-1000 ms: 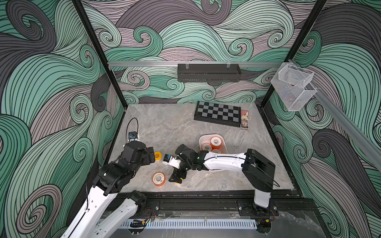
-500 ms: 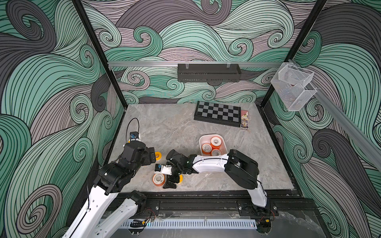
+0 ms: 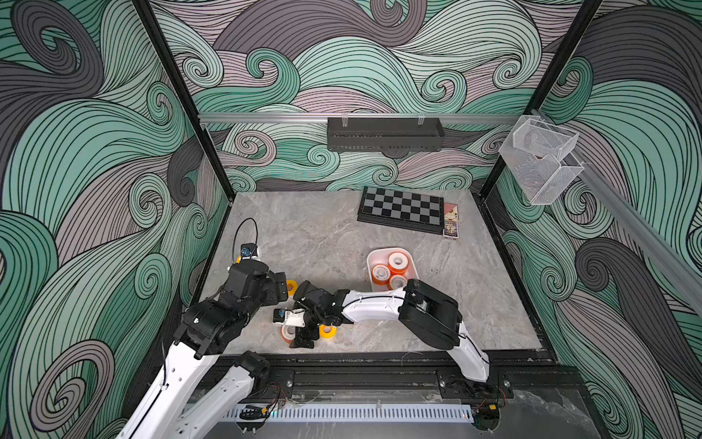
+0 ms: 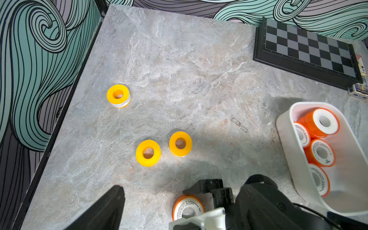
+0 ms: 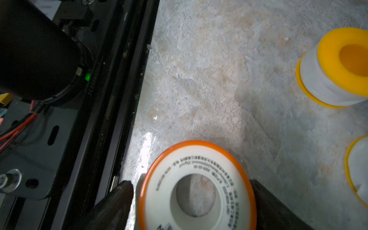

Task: Put the sealing tape into the storage box
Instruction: Pick up the sealing tape at the center of the board.

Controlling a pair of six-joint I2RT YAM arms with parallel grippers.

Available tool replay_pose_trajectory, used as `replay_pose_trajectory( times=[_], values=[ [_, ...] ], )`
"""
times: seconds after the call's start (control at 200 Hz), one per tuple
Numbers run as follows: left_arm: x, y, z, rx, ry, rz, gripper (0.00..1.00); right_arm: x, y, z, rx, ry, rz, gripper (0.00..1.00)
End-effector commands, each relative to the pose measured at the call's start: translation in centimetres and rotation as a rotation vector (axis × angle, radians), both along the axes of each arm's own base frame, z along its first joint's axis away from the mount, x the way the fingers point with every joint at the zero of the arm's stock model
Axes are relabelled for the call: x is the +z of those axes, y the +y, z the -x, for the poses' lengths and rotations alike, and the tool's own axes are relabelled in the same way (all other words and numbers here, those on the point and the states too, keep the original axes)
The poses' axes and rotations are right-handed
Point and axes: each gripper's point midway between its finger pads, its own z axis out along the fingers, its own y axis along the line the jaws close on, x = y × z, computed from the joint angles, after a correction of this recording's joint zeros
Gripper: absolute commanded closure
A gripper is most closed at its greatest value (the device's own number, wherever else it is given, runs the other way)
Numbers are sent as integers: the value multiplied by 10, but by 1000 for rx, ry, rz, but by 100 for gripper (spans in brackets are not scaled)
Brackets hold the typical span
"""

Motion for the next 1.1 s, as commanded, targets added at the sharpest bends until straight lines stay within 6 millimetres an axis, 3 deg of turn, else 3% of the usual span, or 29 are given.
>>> replay_pose_trajectory(
  times=[0.0,0.21,0.475,0.635,0.896,1.096],
  values=[
    [3,-1,-1,-8,-17,8,6,0,7,-3,-17,-17,-6,13],
    [4,-1,0,-10,-23,13,6,8,6,-6,-43,-27,-29,19],
    [5,-1,1,-13,-29,21,6,45,5,-7,-90,-20,-103,27],
    [5,-2,1,-20,-33,25,6,64,-8,-8,-113,-23,-124,29],
    [5,-5,1,-30,-32,33,6,90,-60,-25,-233,23,-136,36],
    [4,-7,1,-37,-23,34,6,112,-125,-50,-415,72,-143,36]
  ],
)
